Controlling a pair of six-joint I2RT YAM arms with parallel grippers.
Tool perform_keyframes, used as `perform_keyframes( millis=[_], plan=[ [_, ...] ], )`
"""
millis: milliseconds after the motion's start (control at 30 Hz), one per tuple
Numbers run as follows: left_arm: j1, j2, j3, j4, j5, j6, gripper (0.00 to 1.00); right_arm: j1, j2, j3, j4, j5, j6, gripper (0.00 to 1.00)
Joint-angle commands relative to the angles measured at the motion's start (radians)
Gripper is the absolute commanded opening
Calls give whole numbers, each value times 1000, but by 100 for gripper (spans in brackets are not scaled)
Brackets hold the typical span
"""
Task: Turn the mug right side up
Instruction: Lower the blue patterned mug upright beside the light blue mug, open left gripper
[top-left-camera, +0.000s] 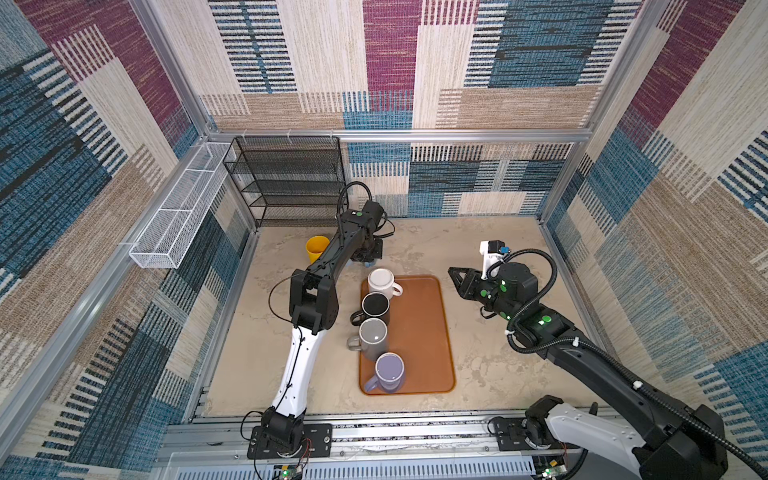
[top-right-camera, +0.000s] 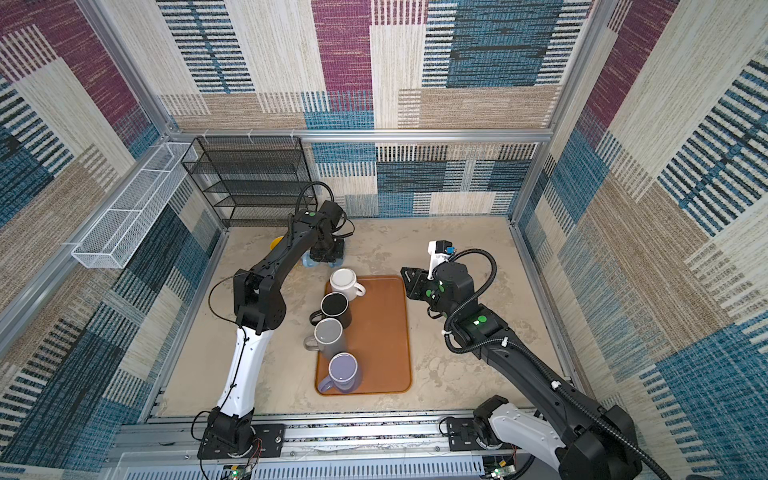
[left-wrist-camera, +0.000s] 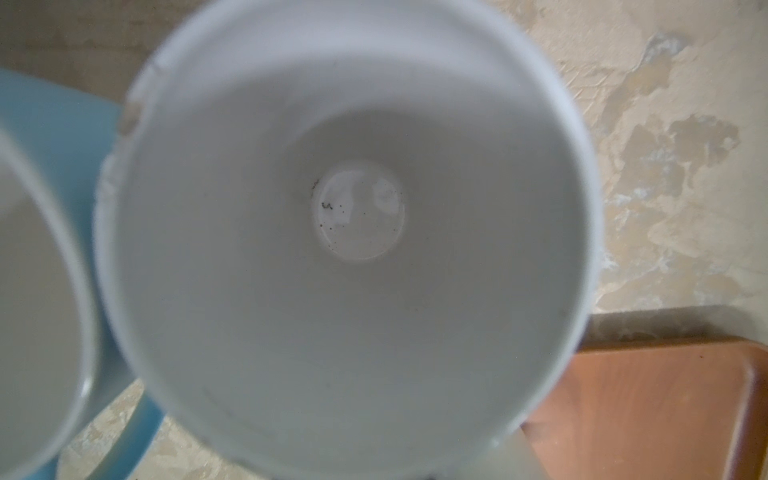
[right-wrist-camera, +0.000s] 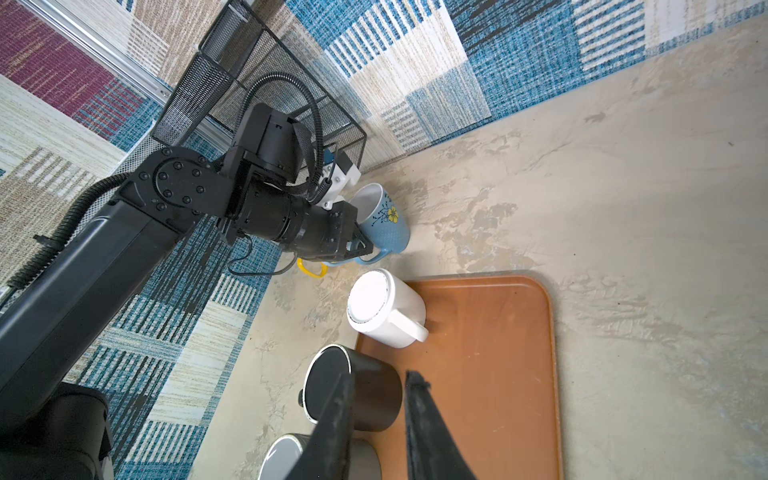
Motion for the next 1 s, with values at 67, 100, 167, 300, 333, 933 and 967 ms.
perform_keyframes(
  millis=[67,100,167,300,333,933,967],
  plan=[
    [5,10,19,-13,-2,7,11,0,-2,0,20,-8,8,25],
    [6,11,21,-12,-1,6,12,0,-3,0,21,-7,8,25],
    [7,15,22,-13,0,8,15,0,-5,2,19,-6,7,25],
    [10,16,23,-13,4,10,25,0,-4,2,18,-7,7,26],
    [9,16,25,-12,4,10,29,0,-3,2,19,-7,8,26],
    [11,-70,-2,-12,4,16,47,-1,18,9,4,-7,-20,29],
    [11,-77,-5,-13,3,17,47,0,22,12,1,-8,-26,30]
  ],
)
